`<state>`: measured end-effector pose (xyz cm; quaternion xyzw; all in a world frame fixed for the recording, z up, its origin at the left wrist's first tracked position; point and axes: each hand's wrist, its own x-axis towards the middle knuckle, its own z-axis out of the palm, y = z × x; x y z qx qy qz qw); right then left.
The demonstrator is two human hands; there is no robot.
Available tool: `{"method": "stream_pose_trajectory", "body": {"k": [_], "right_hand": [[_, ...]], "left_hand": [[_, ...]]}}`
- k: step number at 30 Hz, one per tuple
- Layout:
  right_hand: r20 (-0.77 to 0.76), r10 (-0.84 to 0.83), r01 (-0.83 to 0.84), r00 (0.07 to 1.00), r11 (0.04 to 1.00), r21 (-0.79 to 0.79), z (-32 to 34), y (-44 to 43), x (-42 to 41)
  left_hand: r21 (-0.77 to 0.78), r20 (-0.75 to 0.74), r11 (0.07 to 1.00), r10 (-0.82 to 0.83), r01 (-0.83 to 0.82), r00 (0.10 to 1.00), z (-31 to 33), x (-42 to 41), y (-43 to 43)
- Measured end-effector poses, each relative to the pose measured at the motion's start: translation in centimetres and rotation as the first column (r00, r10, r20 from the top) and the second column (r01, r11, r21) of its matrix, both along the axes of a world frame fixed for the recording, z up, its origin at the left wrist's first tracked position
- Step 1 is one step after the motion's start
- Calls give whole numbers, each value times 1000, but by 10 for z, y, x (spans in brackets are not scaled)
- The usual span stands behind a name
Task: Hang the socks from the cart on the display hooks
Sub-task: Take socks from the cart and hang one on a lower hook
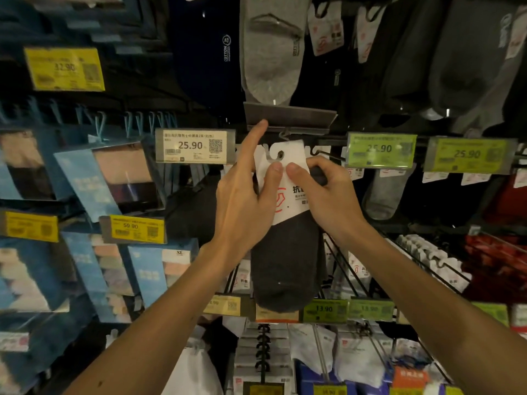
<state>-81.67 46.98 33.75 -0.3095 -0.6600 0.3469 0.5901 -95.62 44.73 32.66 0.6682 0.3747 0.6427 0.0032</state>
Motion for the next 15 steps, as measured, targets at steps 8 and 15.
{"method": "stream_pose_trajectory", "body": {"k": [8,15], "right_hand": [[0,-43,43,999,999,-21,-9,8,-3],[-89,-43,46,995,998,32,-68,5,5]], "left_hand": [[-13,-128,1000,15,-17,992,-11,-5,6],[-71,129,997,38,-29,991,-80,-5,4]]}}
